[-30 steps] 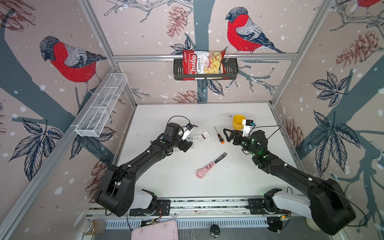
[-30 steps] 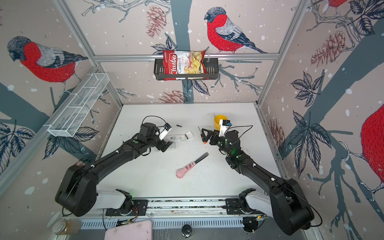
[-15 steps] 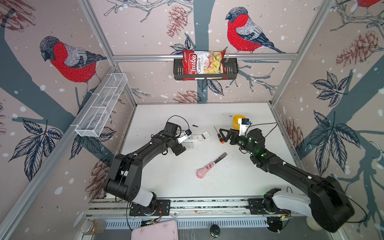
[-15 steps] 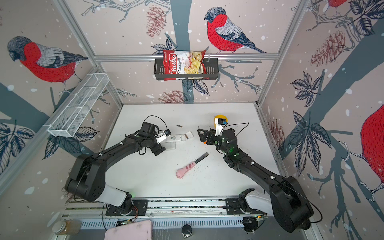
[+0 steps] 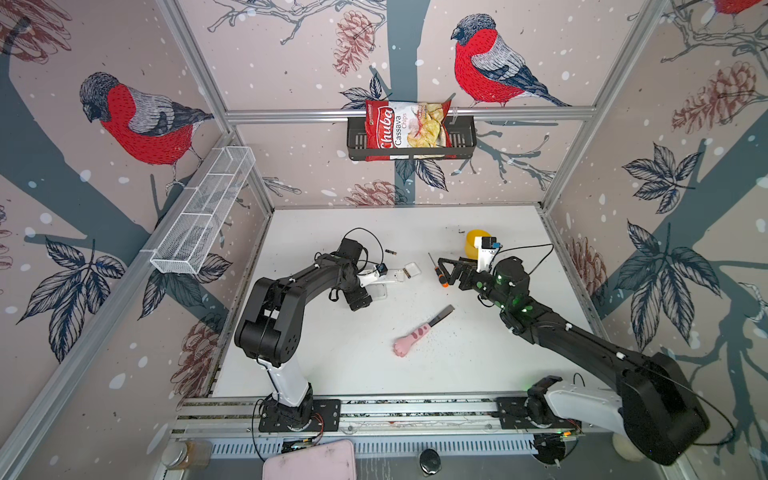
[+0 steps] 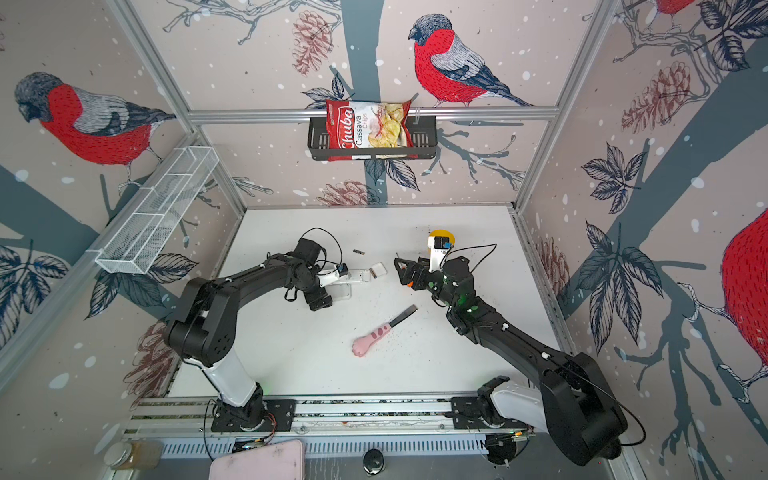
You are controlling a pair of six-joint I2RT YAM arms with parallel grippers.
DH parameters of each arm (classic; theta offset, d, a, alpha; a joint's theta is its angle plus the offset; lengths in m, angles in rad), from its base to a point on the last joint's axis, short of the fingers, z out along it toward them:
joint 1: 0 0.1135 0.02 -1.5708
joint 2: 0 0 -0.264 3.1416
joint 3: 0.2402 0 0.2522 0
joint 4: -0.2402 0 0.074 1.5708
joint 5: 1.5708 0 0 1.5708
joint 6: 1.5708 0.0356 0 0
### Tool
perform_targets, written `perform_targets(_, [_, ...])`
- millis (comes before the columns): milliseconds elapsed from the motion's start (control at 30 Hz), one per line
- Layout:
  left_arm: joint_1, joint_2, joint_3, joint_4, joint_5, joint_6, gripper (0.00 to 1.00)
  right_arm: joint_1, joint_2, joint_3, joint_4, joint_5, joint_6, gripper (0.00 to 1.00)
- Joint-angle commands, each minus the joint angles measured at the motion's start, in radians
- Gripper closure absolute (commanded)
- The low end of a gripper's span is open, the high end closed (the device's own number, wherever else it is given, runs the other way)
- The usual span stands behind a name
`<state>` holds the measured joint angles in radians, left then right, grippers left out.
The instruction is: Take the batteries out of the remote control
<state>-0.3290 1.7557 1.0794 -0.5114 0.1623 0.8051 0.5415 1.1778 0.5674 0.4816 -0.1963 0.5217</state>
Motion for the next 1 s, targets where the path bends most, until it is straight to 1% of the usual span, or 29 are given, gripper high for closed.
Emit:
perform_targets(0, [0.002,0.018,-0.003,-0.016,-0.001,0.022,0.09,0.003,0.002,0.006,0.014,-0.012,-0.013,0.04])
perform_targets(67, [0.002,0.023,-0.014,-0.007,-0.009,0.023,0.1,0.003,0.003,0.008,0.014,-0.012,-0.014,0.04])
perform_targets(200, [0.002,0.011,-0.043,0.024,-0.021,0.012,0.15,0.003,0.003,0.008,0.013,-0.012,-0.015,0.04])
perform_targets(367, [0.003,-0.052,-0.123,0.076,-0.046,0.023,0.22,0.006,0.004,0.008,0.014,-0.012,-0.015,0.04])
perform_targets(433, [0.004,-0.061,-0.136,0.083,-0.046,0.025,0.26,0.005,0.009,0.009,0.014,-0.014,-0.015,0.04])
perform_targets(600, [0.004,-0.047,-0.127,0.087,-0.039,0.009,0.3,0.006,0.022,0.014,0.011,-0.02,-0.015,0.04])
perform_targets(700, [0.004,-0.043,-0.121,0.085,-0.039,0.008,0.28,0.006,0.021,0.015,0.009,-0.02,-0.018,0.04])
perform_targets(767, [0.004,-0.043,-0.125,0.09,-0.044,0.008,0.21,0.007,0.02,0.015,0.008,-0.02,-0.019,0.04])
perform_targets(833, [0.003,-0.044,-0.132,0.091,-0.054,0.012,0.16,0.008,0.02,0.015,0.008,-0.023,-0.019,0.04])
perform_targets(967, [0.003,-0.042,-0.132,0.077,-0.045,0.016,0.17,0.008,0.018,0.015,0.008,-0.025,-0.019,0.04])
